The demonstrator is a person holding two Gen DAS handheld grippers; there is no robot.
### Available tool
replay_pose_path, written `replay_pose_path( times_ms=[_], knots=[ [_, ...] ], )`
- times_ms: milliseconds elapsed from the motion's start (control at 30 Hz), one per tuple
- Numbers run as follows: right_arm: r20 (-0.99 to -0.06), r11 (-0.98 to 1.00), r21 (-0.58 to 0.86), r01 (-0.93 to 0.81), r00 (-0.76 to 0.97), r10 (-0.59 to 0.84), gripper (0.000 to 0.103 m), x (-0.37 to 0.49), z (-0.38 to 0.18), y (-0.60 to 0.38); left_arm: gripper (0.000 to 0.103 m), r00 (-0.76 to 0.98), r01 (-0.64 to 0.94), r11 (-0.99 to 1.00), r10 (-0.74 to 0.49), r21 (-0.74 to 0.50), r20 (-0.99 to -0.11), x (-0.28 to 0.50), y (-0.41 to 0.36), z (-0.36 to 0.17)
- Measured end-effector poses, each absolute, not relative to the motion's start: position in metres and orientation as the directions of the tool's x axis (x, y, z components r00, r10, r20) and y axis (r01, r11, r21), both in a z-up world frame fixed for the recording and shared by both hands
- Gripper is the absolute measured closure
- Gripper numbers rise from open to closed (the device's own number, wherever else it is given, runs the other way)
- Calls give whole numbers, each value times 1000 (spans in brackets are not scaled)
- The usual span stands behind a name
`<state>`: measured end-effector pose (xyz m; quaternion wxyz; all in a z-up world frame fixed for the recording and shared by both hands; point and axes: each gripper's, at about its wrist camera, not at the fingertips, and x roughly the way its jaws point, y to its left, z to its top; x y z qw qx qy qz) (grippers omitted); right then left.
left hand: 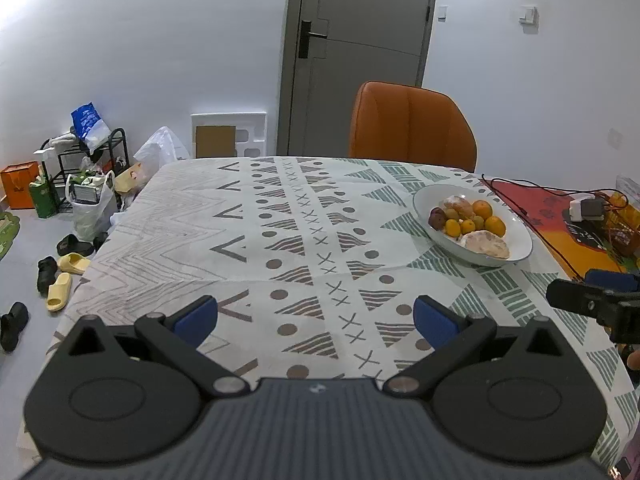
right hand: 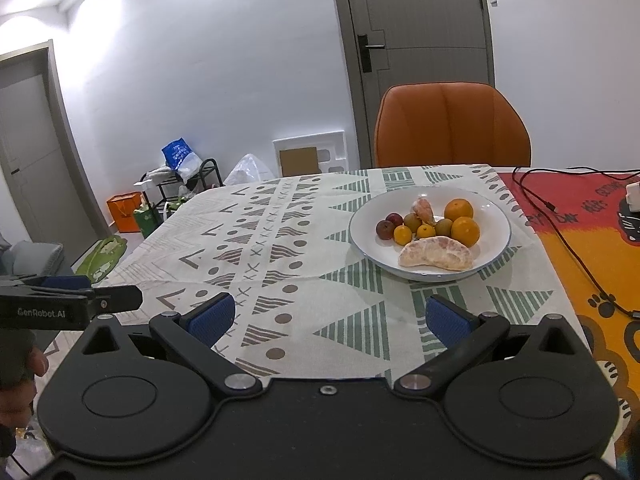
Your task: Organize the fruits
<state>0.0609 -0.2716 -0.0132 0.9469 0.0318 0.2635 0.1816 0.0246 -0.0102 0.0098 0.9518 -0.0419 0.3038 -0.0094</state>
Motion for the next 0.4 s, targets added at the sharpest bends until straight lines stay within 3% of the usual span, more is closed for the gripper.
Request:
replay_pose_path(
  times_ms=[400],
  knots=[
    [-494, 937, 167, -306, 797, 348, 0, 65, -17, -281, 0, 812, 17, 997, -55, -70, -581, 31, -21, 9]
  ],
)
